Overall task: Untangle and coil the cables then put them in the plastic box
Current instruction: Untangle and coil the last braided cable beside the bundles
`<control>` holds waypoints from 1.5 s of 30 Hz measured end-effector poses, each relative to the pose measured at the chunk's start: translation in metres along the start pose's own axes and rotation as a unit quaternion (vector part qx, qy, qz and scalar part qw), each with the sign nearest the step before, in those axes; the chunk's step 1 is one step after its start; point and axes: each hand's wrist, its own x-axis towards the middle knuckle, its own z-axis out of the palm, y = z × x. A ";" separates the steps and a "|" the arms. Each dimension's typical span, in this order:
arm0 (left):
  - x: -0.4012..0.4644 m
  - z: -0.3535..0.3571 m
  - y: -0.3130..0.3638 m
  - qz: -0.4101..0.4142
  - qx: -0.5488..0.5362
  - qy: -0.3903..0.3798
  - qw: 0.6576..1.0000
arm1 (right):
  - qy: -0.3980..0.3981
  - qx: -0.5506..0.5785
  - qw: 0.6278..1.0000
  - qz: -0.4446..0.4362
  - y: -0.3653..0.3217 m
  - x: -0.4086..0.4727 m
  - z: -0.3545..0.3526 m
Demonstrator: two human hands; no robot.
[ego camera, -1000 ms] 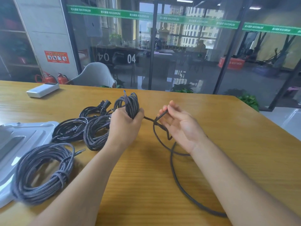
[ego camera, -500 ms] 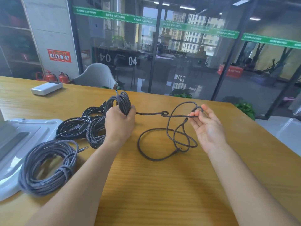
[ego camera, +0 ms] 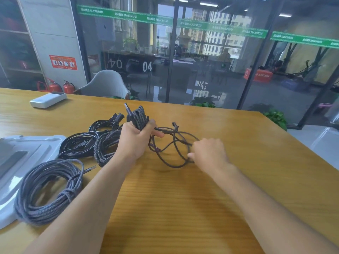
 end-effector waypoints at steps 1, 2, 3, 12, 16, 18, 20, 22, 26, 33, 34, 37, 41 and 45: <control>0.000 0.000 0.000 -0.001 -0.008 -0.010 1.000 | 0.018 0.015 0.999 -0.032 -0.008 0.000 0.004; -0.001 0.001 0.001 -0.004 -0.015 -0.016 1.000 | 0.037 0.062 0.996 -0.059 -0.012 0.000 0.010; -0.001 0.001 0.001 -0.007 -0.020 -0.022 1.000 | 0.041 0.134 0.987 -0.083 -0.014 0.002 0.015; -0.011 0.005 0.012 -0.015 -0.050 -0.100 0.994 | -0.119 0.771 0.620 -0.087 -0.003 0.006 0.023; -0.012 0.004 0.012 -0.013 -0.023 -0.123 0.992 | -0.178 0.851 0.482 -0.110 0.008 0.006 0.027; -0.012 0.004 0.013 -0.015 -0.011 -0.133 0.991 | -0.211 0.861 0.443 -0.134 0.012 0.006 0.026; -0.013 0.004 0.014 -0.010 0.002 -0.141 0.990 | -0.240 0.851 0.440 -0.158 0.015 0.006 0.024; -0.013 0.004 0.014 -0.002 0.013 -0.149 0.989 | -0.265 0.830 0.460 -0.170 0.019 0.008 0.020; -0.013 0.006 0.011 0.004 0.047 -0.167 0.985 | -0.305 0.768 0.540 -0.162 0.027 0.009 0.018; -0.014 0.006 0.011 0.029 0.093 -0.169 0.981 | -0.314 0.720 0.601 -0.147 0.029 0.004 0.010; -0.014 0.006 0.011 0.038 0.106 -0.170 0.979 | -0.299 0.736 0.594 -0.128 0.028 0.003 0.010; -0.013 0.002 0.010 0.063 0.142 -0.169 0.973 | -0.200 0.808 0.549 -0.071 0.025 0.002 0.010; -0.011 0.002 0.006 0.066 0.171 -0.151 0.971 | -0.009 0.897 0.442 0.013 0.026 0.006 0.010; -0.007 -0.002 0.005 0.036 0.143 -0.083 0.986 | 0.033 0.941 0.336 0.009 0.033 0.006 0.012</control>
